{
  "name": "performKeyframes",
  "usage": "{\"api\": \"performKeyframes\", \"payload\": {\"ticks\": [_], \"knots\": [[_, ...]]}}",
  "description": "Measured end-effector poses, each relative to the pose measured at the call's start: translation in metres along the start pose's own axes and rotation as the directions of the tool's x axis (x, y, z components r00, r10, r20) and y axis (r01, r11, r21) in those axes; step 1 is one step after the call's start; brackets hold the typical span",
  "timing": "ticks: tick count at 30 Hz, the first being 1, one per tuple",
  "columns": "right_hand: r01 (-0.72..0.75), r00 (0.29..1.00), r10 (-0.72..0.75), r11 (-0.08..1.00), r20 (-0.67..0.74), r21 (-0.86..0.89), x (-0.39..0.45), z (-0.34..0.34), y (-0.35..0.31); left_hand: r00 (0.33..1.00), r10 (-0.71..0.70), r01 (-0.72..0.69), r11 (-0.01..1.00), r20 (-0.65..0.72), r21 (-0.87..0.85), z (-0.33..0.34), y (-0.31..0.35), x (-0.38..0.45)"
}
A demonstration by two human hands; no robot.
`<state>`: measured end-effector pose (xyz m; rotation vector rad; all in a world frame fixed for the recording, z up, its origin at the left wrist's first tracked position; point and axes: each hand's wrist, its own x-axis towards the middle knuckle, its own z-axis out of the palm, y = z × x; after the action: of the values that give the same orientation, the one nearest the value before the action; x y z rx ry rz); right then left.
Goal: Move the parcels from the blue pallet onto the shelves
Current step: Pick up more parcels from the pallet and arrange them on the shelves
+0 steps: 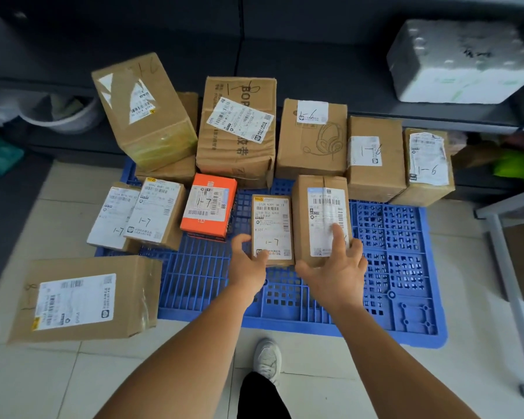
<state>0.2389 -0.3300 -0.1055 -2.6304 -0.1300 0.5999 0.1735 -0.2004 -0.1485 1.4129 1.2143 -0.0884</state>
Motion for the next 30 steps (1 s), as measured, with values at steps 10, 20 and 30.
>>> {"api": "performKeyframes", "payload": {"ticks": [10, 20, 30], "knots": [[0.187, 0.982, -0.185, 0.976, -0.029, 0.115, -0.052, -0.028, -0.043, 0.978, 0.16, -0.18, 0.97, -0.132, -0.165, -0.069, 0.026, -0.067], [0.437, 0.9, -0.426, 0.884, -0.097, 0.169, -0.152, -0.036, -0.139, 0.906, 0.28, -0.375, 0.879, -0.317, -0.293, -0.196, 0.033, -0.152], [0.692, 0.72, -0.687, 0.7, -0.101, 0.174, -0.32, 0.013, -0.243, 0.771, 0.284, -0.521, 0.795, -0.569, -0.309, -0.374, -0.035, -0.267]]}}
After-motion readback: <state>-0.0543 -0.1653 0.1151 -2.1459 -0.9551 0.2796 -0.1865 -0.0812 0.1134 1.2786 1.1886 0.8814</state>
